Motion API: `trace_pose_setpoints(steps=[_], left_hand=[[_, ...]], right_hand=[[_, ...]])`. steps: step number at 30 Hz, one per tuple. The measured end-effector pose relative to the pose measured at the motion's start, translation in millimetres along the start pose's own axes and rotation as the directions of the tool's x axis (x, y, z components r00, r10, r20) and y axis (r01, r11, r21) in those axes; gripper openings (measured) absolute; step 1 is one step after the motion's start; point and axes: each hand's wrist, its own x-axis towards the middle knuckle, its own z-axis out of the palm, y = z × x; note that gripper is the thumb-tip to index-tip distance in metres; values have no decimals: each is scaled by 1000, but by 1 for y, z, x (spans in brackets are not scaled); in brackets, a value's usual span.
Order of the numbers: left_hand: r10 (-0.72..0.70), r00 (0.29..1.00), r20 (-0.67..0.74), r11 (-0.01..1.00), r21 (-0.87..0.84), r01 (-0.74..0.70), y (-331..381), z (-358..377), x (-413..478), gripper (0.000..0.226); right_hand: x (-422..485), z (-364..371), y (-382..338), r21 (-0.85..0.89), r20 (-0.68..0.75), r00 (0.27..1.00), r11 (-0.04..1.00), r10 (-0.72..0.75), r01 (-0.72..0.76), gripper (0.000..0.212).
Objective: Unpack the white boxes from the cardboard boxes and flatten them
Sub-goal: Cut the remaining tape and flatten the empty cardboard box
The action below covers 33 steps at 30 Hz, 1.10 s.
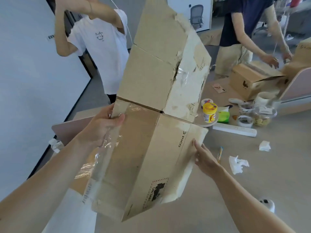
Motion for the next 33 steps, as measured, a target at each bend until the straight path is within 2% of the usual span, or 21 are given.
trace_pose_setpoints(steps=[2,5,8,9,12,14,16,19,21,24,27,33], left_hand=[[-13,999,-47,997,-81,9,0,-15,-6,20],[-13,992,-122,990,-141,-5,0,-27,-17,26],[-7,975,-223,991,-132,-23,5,-32,-32,11],[-11,966,-259,991,-131,-24,8,-34,-37,13],[-10,941,-340,998,-58,-11,20,-46,-55,55],[8,912,-411,1000,-22,-19,24,-57,-72,59],[12,873,-488,1000,0,-14,26,-68,-90,61],[37,810,-585,999,46,-13,31,-86,-118,68],[41,780,-625,999,52,-11,37,-100,-136,72],[65,747,-662,997,70,-24,51,-120,-168,61],[82,689,-720,996,84,-30,69,-145,-207,16],[137,520,-843,987,159,-2,108,-200,-317,16]], right_hand=[[5,3,-5,46,137,990,999,15,-21,92],[15,9,-10,73,214,977,997,14,-31,99],[23,18,-18,81,285,958,996,10,-34,99],[25,22,-21,77,293,956,997,6,-30,97],[27,36,-31,61,268,963,998,9,-26,67],[28,49,-37,29,259,966,999,7,-15,48],[25,65,-43,-2,285,958,1000,-14,15,39],[23,90,-49,-49,294,955,997,-37,54,30],[21,110,-54,-89,294,954,992,-58,88,34],[15,149,-59,-138,336,939,982,-77,130,48],[-6,203,-66,-117,408,902,972,-141,205,24],[-49,334,-55,-170,553,819,942,-152,290,14]])
